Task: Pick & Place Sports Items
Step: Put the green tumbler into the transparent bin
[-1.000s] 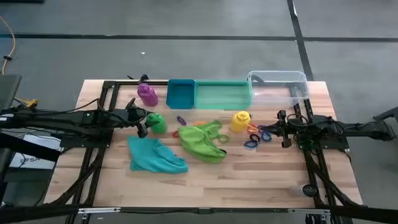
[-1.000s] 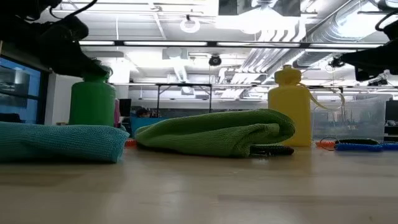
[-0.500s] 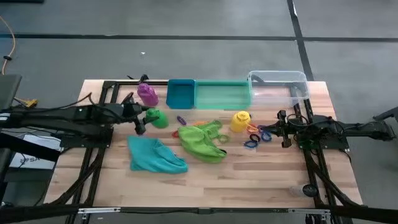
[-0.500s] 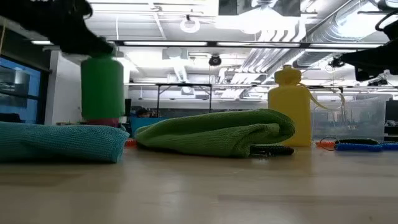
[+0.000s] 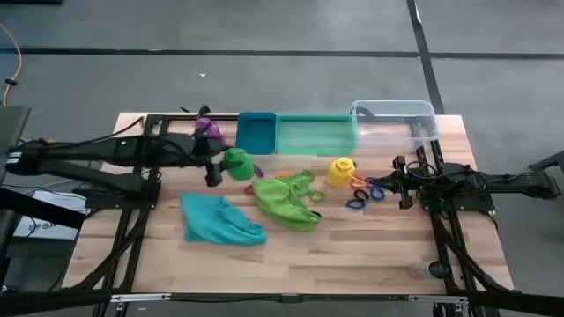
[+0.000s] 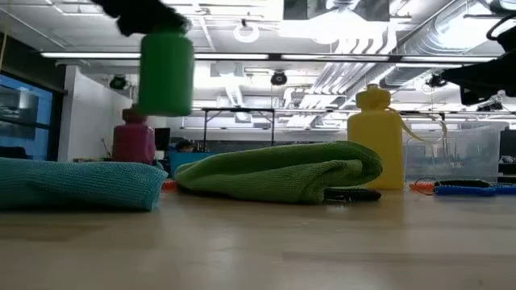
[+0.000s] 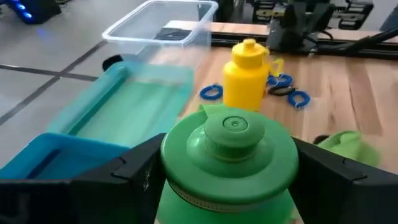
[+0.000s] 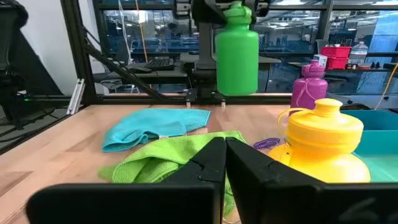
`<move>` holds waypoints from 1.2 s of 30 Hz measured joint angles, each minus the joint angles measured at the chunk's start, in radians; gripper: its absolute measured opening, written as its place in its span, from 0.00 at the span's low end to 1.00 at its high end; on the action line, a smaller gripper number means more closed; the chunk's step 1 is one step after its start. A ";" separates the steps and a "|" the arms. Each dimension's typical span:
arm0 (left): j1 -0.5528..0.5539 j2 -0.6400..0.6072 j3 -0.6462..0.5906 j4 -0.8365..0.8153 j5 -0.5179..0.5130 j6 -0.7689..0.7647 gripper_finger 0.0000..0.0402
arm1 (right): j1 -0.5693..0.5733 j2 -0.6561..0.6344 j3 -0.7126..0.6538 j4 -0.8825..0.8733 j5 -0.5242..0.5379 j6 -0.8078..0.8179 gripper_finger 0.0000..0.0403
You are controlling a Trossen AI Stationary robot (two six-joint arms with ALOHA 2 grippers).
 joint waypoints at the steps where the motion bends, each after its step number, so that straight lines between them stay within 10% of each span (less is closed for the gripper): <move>1: 0.000 0.030 0.028 0.000 0.000 -0.011 0.52 | 0.000 0.000 0.000 0.000 0.000 0.000 0.00; 19: 0.088 0.659 0.739 0.000 0.000 0.023 0.52 | 0.000 0.000 0.000 0.000 0.000 0.000 0.00; 36: 0.205 1.009 1.224 0.009 0.013 0.115 0.52 | 0.000 0.000 0.000 0.000 0.000 0.000 0.00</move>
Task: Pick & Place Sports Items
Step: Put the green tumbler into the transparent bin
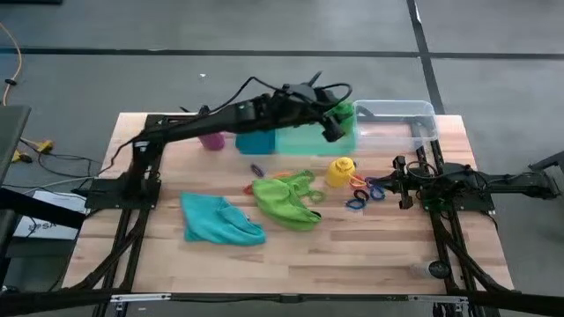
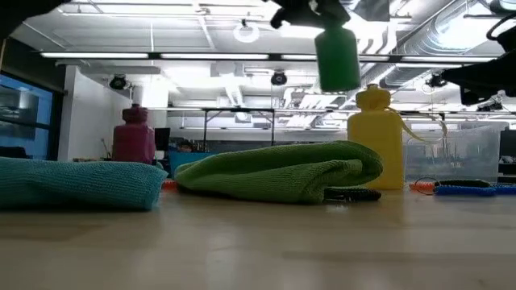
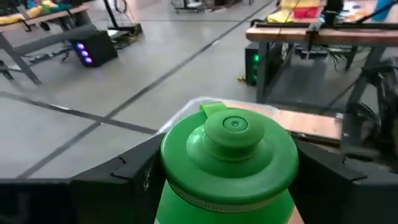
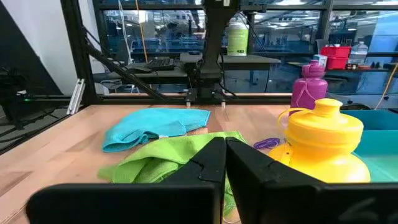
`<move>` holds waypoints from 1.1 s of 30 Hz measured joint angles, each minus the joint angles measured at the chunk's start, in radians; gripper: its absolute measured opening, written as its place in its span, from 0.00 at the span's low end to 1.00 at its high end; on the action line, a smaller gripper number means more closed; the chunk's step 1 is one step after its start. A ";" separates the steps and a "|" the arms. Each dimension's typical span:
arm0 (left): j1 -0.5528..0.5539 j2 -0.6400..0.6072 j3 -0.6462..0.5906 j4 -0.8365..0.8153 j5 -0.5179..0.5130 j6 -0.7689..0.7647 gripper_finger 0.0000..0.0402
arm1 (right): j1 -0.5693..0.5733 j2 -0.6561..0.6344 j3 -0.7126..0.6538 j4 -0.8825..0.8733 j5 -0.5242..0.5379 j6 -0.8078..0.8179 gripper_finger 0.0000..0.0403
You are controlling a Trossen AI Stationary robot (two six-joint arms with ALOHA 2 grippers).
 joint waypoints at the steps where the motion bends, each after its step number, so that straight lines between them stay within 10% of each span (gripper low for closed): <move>1: 0.004 0.019 0.024 0.004 0.011 0.000 0.52 | 0.000 0.000 0.000 0.000 0.000 0.000 0.00; 33: 0.086 0.311 0.054 0.423 0.131 -0.041 0.52 | 0.000 0.000 0.000 0.000 0.000 0.000 0.00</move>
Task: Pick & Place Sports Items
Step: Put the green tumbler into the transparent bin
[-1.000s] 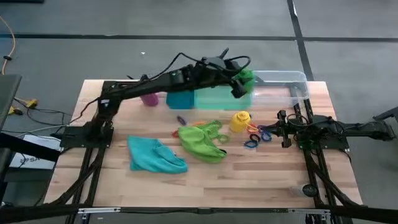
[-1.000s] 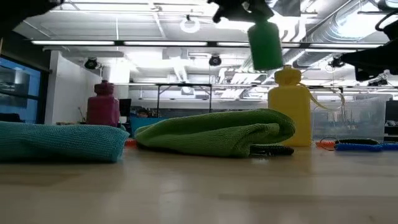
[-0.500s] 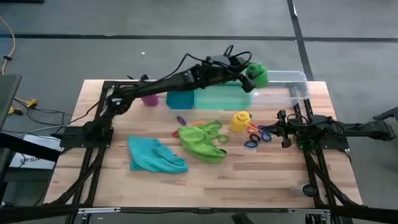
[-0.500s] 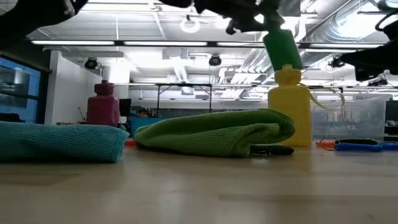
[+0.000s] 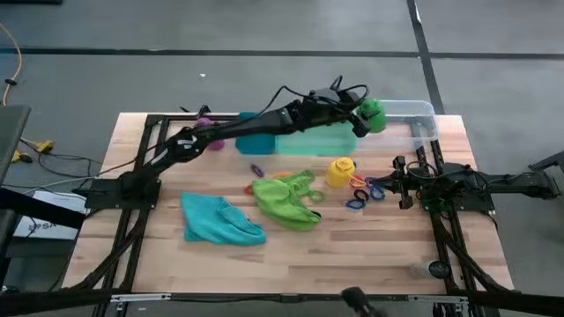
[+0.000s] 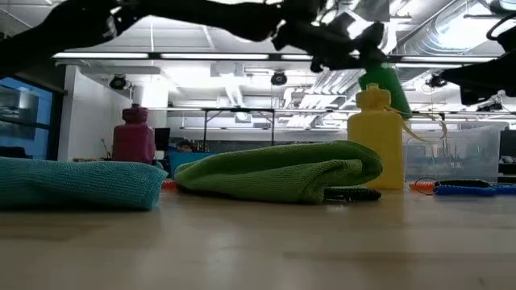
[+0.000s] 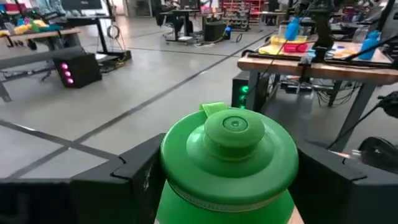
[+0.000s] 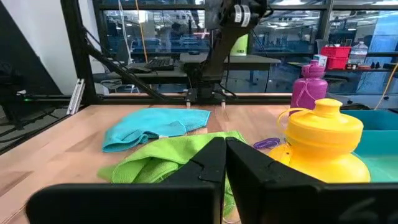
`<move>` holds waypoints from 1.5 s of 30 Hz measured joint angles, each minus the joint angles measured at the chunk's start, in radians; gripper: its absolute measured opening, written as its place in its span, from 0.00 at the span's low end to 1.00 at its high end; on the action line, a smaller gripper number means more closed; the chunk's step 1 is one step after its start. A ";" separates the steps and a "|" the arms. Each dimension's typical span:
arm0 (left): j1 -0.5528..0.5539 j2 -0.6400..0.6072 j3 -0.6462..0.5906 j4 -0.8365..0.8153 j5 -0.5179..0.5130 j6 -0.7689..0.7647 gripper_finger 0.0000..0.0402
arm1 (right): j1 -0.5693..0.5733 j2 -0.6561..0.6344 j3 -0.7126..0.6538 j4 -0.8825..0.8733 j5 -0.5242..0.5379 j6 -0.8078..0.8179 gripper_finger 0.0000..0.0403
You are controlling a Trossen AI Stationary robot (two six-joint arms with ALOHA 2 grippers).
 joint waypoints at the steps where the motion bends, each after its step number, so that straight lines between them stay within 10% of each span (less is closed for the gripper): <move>1: 0.002 0.011 0.000 0.006 0.000 -0.008 0.52 | 0.000 0.000 0.000 0.000 0.000 0.000 0.00; 45: 0.028 0.165 0.000 0.039 0.116 -0.020 0.58 | 0.000 0.000 0.000 0.000 0.000 0.000 0.00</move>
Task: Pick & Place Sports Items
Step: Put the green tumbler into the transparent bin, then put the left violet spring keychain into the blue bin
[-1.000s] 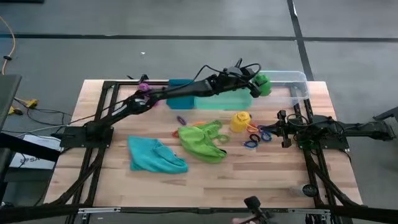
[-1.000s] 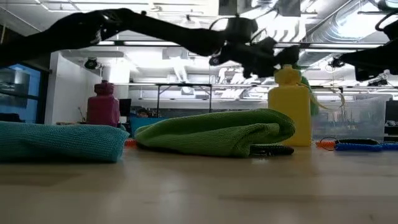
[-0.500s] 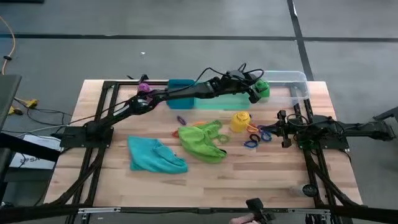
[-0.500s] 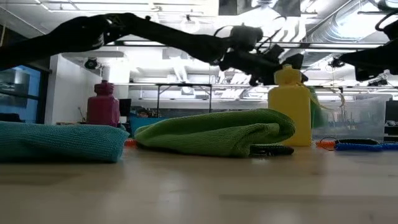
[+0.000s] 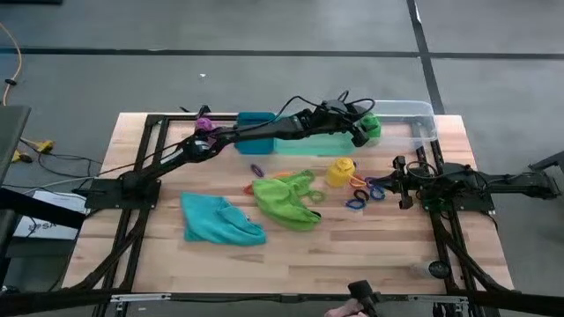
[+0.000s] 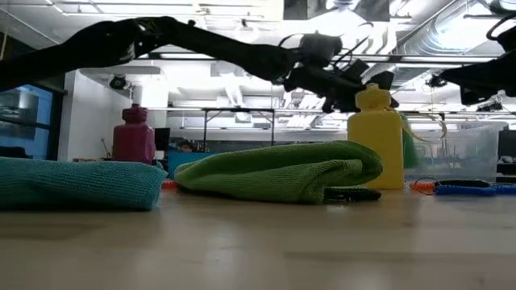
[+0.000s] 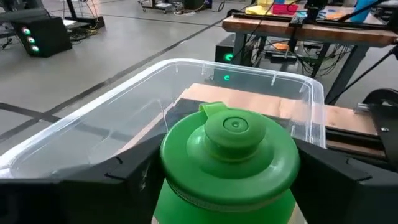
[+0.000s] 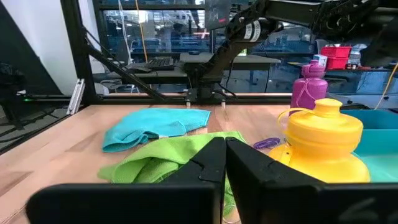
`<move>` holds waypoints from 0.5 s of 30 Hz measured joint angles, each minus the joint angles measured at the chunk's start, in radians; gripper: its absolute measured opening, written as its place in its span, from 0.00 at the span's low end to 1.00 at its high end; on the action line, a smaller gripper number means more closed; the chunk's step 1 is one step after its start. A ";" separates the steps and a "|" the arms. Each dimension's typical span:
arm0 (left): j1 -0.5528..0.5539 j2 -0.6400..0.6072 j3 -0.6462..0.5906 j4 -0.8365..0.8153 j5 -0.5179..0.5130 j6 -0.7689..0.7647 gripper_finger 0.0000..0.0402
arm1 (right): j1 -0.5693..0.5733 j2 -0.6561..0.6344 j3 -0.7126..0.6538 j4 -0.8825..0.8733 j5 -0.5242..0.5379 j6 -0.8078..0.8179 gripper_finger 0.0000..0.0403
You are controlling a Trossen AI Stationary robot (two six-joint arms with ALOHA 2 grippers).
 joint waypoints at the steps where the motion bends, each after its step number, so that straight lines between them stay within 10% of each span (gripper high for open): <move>1: 0.000 0.000 0.000 0.000 0.000 0.000 0.61 | 0.000 0.000 0.000 0.000 0.000 0.000 0.00; 15: 0.000 0.000 0.000 0.001 -0.001 -0.015 0.74 | 0.000 0.000 0.000 0.000 0.000 0.000 0.00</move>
